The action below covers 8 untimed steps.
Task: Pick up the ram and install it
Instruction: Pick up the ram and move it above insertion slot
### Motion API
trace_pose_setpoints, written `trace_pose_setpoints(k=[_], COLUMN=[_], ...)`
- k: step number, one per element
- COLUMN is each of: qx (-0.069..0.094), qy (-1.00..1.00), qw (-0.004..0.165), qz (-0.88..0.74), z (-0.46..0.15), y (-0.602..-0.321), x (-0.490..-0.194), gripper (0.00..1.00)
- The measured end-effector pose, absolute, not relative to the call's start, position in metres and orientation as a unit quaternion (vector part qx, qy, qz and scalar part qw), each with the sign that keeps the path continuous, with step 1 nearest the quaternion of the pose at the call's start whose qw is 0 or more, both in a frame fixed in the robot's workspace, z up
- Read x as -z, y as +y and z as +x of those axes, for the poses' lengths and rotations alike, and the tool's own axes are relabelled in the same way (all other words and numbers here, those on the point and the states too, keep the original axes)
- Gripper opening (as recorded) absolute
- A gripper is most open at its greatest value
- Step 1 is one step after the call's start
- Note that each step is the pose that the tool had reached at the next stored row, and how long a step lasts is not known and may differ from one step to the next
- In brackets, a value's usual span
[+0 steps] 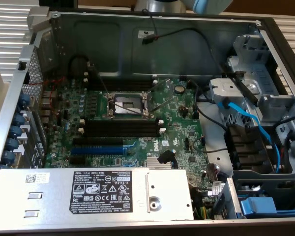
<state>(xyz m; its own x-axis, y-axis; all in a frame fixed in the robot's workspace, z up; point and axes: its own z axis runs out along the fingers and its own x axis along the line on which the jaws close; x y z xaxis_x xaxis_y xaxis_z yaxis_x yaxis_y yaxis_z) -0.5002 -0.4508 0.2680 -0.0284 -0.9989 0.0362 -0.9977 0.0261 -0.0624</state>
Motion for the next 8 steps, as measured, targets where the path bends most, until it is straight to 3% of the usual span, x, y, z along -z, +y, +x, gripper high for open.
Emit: trace_pose_setpoints(k=[8], qx=[0.035], qy=[0.716], qw=[0.009], qz=[-0.697], z=[-0.500], y=[-0.451], x=[-0.254], gripper=[0.11])
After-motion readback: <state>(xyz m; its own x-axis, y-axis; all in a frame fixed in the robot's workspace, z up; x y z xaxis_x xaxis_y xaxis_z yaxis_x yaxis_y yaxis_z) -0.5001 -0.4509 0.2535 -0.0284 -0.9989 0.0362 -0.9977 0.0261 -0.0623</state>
